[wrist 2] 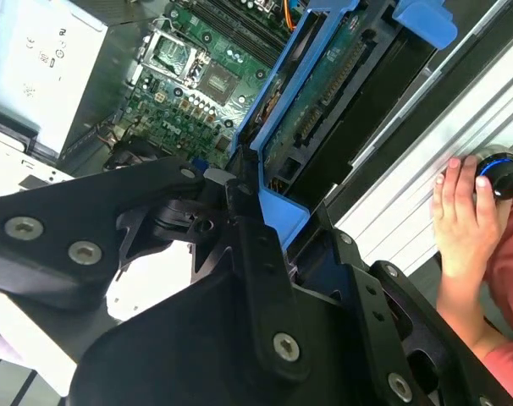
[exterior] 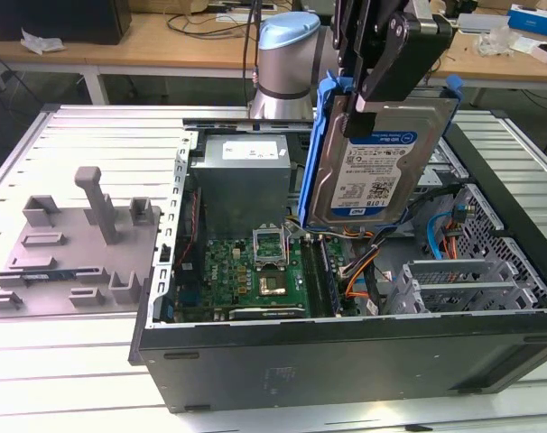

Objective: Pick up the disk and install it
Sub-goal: 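Pick up the disk, then insert the disk into the insertion slot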

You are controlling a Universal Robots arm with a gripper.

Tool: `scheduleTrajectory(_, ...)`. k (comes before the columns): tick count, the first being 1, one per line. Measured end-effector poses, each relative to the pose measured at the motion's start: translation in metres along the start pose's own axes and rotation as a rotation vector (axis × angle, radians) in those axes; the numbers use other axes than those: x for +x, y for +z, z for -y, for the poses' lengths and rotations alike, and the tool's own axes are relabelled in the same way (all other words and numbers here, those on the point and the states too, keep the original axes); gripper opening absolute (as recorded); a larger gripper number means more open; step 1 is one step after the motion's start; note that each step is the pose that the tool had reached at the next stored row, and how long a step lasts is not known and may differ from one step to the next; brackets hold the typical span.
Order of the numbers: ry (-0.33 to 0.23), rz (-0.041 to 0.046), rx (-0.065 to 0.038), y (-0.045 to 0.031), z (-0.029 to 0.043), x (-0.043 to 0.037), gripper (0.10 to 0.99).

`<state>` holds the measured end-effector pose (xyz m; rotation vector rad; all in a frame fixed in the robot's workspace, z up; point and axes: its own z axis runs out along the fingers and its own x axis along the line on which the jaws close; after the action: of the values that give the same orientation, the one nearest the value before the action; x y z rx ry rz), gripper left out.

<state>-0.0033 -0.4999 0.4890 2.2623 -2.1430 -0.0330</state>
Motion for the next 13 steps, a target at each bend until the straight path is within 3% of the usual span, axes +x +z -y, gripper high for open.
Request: scheduleTrajectory(13, 0.000, 0.0000, 0.000, 0.0000, 0.0005, 0.0000, 0.369)
